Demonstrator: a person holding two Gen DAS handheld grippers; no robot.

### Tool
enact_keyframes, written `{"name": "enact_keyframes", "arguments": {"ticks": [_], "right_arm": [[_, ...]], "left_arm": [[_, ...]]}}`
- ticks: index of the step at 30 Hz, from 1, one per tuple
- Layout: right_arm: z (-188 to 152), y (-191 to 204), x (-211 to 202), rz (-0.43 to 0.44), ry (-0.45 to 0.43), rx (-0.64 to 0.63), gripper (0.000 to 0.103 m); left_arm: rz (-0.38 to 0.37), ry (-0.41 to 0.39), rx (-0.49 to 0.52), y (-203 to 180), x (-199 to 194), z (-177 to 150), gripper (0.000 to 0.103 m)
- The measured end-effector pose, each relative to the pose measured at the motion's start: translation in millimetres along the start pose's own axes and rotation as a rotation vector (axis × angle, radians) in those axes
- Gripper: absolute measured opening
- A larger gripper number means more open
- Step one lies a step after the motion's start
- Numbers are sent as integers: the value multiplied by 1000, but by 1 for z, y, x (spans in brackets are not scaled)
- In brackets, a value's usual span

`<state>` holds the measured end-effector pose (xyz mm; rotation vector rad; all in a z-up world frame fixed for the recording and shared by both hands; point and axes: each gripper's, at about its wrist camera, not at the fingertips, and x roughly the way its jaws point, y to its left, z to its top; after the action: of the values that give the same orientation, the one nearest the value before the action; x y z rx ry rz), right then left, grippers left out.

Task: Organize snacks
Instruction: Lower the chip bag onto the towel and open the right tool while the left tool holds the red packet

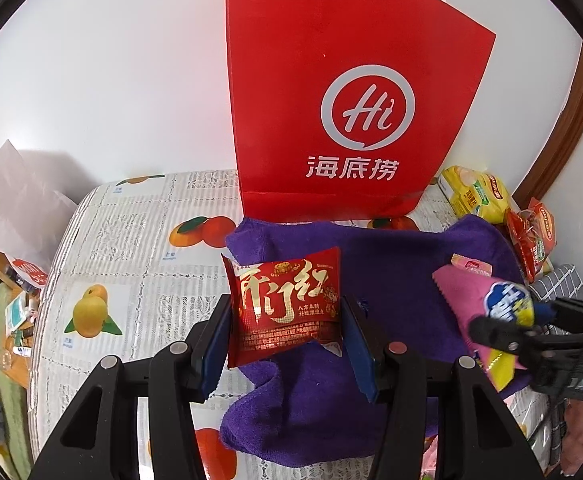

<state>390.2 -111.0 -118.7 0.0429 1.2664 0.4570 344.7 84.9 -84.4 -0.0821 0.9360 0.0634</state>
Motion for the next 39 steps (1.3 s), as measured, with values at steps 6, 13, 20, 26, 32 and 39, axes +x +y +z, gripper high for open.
{"name": "enact_keyframes", "arguments": {"ticks": [6,13,20,26,32,39], "right_arm": [[-1,-7,-7,-61,-7,-35,59],[-3,-3,-3,-74,20,-84,59],[-12,17,-4,-95,22,-183,59],[-12,16,-7,-110,15,-190,59],[-12,15,-5,-135,24,-195,59],[-17,25,-1,-137,45,-255,60]], "left_arm": [[-18,-7,0,-1,-3,0,50],[-31,6,9,-8,0,-2,50],[-31,0,28,-17,-3,-5,50],[-31,-10,41,-22,-7,-6,50],[-31,-7,52,-26,-6,-8,50],[-30,0,51,-27,-3,-8,50]]}}
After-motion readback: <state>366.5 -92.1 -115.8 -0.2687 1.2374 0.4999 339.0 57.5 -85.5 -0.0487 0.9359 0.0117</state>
